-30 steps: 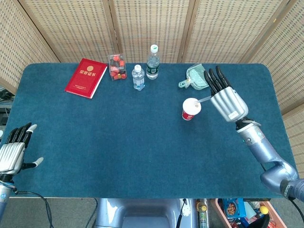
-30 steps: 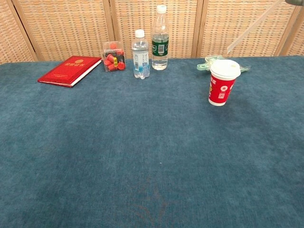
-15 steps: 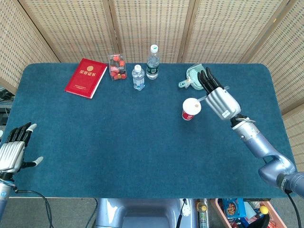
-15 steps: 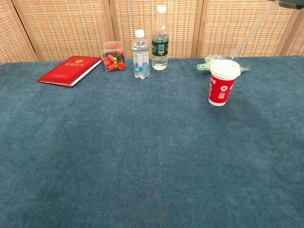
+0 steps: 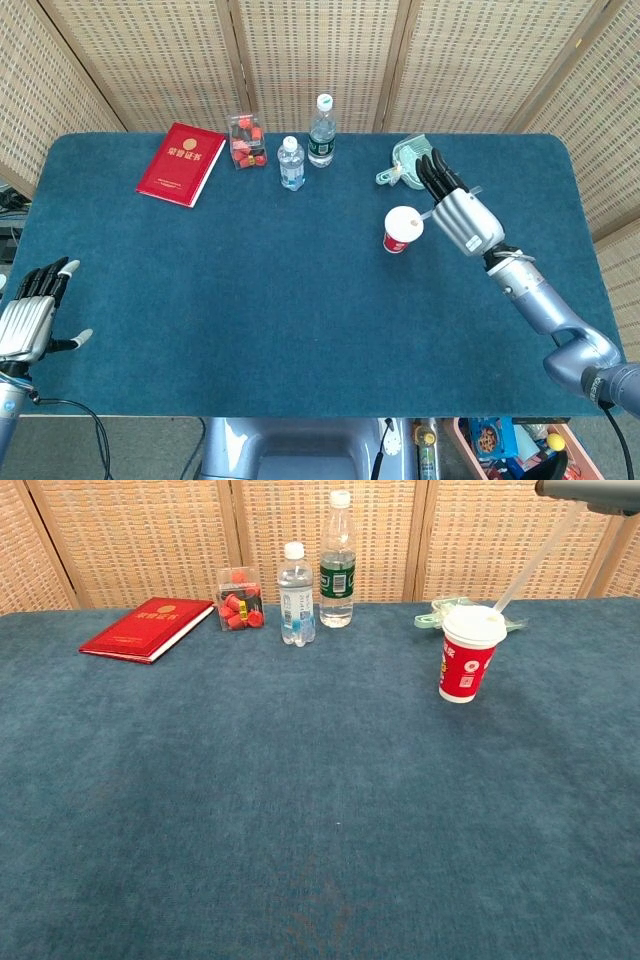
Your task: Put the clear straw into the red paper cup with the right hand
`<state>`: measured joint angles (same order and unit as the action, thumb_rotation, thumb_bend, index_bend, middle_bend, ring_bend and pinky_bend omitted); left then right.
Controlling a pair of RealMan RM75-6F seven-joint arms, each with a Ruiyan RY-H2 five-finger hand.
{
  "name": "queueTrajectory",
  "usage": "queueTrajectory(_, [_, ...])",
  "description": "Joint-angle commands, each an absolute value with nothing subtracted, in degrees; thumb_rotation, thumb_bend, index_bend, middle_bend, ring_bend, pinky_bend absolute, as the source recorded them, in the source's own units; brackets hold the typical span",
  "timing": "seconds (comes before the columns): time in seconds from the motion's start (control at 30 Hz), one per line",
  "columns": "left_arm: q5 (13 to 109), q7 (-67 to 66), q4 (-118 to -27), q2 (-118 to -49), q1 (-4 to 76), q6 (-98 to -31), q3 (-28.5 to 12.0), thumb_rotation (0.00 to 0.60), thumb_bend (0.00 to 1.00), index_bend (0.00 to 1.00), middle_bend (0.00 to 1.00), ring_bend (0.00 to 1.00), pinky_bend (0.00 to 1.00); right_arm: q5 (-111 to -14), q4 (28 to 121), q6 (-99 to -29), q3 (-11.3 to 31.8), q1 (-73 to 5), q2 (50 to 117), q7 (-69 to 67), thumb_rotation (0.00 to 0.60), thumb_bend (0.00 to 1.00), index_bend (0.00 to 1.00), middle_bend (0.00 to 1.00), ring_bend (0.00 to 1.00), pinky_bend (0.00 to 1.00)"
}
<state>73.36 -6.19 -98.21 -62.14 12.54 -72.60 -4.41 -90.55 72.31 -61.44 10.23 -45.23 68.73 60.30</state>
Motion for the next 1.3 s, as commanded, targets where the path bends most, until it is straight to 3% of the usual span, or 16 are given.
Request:
queueTrajectory(0.03, [73.36,-6.24,-98.22,-62.14,12.53,-72.68,-4.43,0.6,0.2,0.0,0.0,0.0,0.0,-90.87,72.21,-61.72,9.94,-45.19,68.74,60.41,0.6,0.5,0.7,0.11,0.0,0.01])
queueTrajectory(0.93, [73.22,-5.02,-98.02,-61.73,12.73,-72.05,-4.36,0.6,0.2,0.0,0.0,0.0,0.0,-93.46,73.26,-58.65,8.07,-47.82,68.76,68.5,0.6,0.51,0.7,0.09,0.0,0.0])
queueTrajectory(1.3, [73.15,-3.94,-98.02,-61.34,12.87,-71.67,-4.48,0.6,0.2,0.0,0.0,0.0,0.0,-94.3,71.12,-55.87,7.09,-49.58,72.27,72.44,0.6,0.5,0.7,0.1,0.0,0.0])
